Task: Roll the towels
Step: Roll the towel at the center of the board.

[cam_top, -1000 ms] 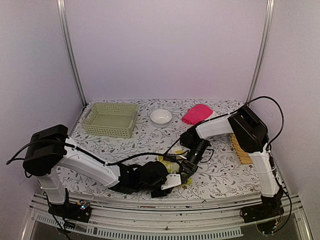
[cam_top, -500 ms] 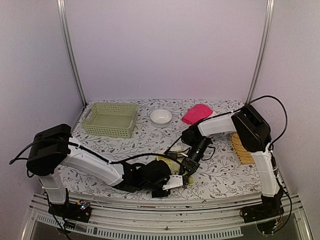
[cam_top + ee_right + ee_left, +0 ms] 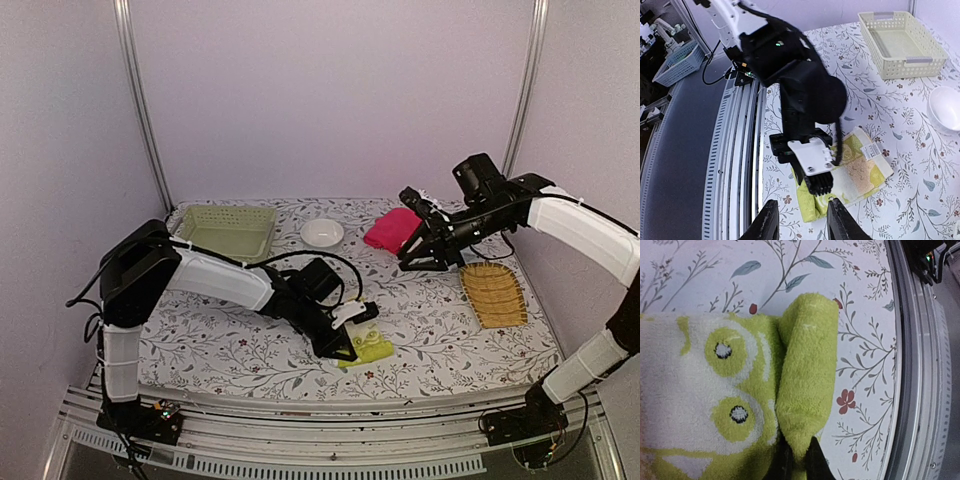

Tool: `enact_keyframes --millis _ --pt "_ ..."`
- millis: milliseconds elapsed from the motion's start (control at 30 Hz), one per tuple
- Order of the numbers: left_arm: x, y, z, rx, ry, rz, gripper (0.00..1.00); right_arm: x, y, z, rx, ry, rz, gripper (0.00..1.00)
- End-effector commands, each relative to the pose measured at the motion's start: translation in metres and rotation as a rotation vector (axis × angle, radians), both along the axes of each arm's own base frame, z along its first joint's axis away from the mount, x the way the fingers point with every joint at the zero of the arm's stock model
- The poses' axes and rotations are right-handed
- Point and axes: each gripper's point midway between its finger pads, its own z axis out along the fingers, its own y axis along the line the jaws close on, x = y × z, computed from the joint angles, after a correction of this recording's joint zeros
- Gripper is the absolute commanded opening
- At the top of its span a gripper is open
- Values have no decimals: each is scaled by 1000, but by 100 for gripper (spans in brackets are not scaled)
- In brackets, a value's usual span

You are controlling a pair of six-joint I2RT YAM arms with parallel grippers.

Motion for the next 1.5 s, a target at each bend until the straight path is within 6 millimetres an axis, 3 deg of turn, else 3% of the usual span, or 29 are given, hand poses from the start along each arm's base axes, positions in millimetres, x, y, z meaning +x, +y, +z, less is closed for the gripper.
enact_keyframes --millis 0,200,467,667,1000,1133,1267,1467 --pt "-23 25 -31 98 352 62 1 -22 4 -27 -9 -75 29 35" --pt "-5 33 -29 23 487 173 3 -40 7 -113 -233 -193 87 33" --pt "-5 32 -31 -4 542 187 3 -47 31 -172 -351 -319 172 38" --pt "-6 36 -38 5 555 210 4 -58 45 -197 -377 -343 246 38" --pt "-2 38 -43 3 541 217 10 -68 46 -239 -460 -357 305 37" --pt "1 39 -42 2 512 218 22 -71 46 -246 -470 -349 334 22" --pt "11 41 -27 -31 434 244 33 -82 46 -242 -467 -292 380 9" --pt "35 47 30 -167 221 332 46 -103 45 -231 -469 -135 432 4"
